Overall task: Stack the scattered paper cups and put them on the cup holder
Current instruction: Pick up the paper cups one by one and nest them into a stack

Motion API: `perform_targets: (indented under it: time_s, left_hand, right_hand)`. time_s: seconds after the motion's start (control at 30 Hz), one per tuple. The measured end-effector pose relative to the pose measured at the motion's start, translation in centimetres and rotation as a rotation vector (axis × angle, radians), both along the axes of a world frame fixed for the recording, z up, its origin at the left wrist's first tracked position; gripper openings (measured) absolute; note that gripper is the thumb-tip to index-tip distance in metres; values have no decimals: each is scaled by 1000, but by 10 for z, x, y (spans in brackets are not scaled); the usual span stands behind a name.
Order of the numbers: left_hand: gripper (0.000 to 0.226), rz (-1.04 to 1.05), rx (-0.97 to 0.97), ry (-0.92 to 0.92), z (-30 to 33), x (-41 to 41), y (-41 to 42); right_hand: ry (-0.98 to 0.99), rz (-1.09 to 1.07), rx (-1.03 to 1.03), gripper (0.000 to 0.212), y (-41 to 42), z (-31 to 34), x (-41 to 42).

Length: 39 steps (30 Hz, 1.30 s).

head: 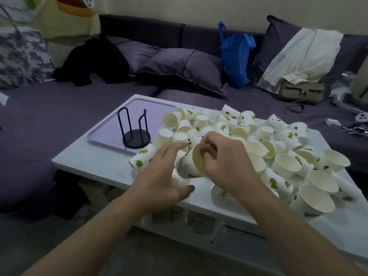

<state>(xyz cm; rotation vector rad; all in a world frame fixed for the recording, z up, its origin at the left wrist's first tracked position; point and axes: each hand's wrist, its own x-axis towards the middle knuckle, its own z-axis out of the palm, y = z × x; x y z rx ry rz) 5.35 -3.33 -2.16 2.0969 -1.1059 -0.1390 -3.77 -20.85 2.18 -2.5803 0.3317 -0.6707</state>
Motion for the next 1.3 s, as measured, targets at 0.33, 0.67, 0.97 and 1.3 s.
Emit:
perform_targets:
  time_s: [0.33,0.67,0.97,1.3]
  left_hand:
    - [55,435,-141,383,-12,27,36]
    - [57,415,-150,450,-16,19,46]
    - [57,432,-137,454,-16,18,50]
    - [60,236,67,390,-21,-3,34]
  right_hand:
    - [287,103,170,56,32,-41,-2]
    - [325,254,-425,96,48,-89,6]
    - [35,194,-100,74,28,-71,-4]
    - [-199,67,792,56,3,-23,-21]
